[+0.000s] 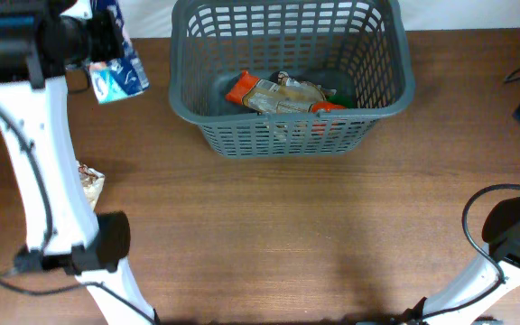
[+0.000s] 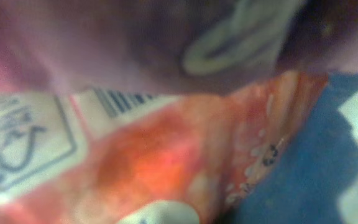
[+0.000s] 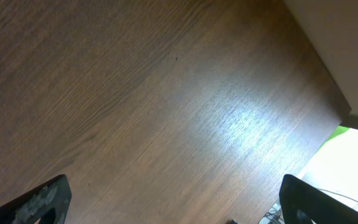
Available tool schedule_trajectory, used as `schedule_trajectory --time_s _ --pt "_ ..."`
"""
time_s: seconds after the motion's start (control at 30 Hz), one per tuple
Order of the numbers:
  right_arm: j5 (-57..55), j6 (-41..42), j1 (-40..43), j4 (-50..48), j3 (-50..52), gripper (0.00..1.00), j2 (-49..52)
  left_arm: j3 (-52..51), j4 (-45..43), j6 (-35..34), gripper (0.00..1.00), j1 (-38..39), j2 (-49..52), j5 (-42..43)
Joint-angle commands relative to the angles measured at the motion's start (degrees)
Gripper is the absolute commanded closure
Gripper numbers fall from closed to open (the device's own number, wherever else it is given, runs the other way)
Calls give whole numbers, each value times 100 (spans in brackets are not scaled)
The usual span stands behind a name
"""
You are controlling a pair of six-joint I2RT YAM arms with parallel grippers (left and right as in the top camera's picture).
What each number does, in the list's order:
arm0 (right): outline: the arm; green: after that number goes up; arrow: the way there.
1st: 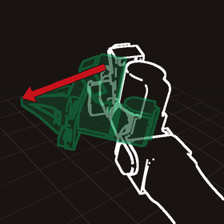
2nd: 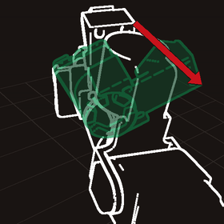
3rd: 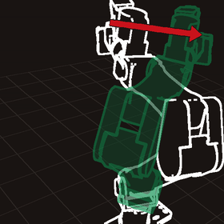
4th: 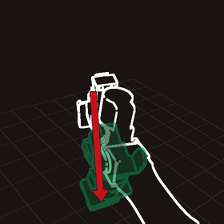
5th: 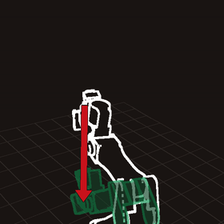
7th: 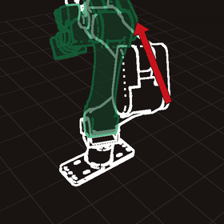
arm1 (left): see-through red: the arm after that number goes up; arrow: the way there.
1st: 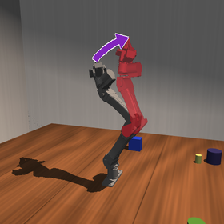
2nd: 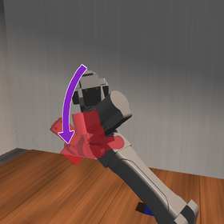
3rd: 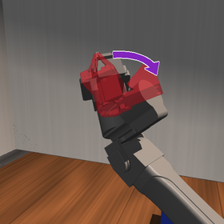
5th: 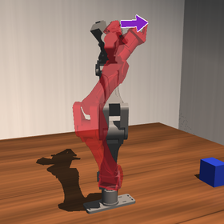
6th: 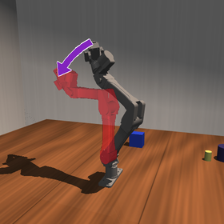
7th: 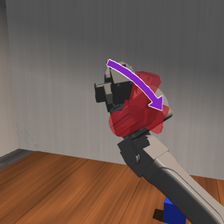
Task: Pack container
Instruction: 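Carry the tissue packs with the left gripper over the basket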
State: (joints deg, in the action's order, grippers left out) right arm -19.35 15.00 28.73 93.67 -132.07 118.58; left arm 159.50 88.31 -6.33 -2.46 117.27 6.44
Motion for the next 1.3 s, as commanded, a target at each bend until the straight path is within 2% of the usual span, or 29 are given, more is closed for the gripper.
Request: schedule_trajectory --time_s 0.0,0.13,0.3,0.4,0.63,0.93,1.27 --pt "-9 74 17 -4 24 1 -2 236 -289 -11 98 592 -756 -155" --pt "-11 74 17 -4 24 1 -2 236 -553 444 98 1189 -1064 -494" --pt "-11 74 17 -4 24 1 -2 232 -868 789 98 1797 -1154 -466" --pt "-11 74 17 -4 24 1 -2 170 -962 1252 98 2085 -1082 -466" --pt "-11 74 17 -4 24 1 -2 166 -966 2111 98 2223 -839 -452" --pt "-11 74 17 -4 24 1 -2 166 -1132 2253 98 2218 -308 -411" --pt "-9 74 17 -4 24 1 -2 166 -1158 2221 98 2223 911 -114"
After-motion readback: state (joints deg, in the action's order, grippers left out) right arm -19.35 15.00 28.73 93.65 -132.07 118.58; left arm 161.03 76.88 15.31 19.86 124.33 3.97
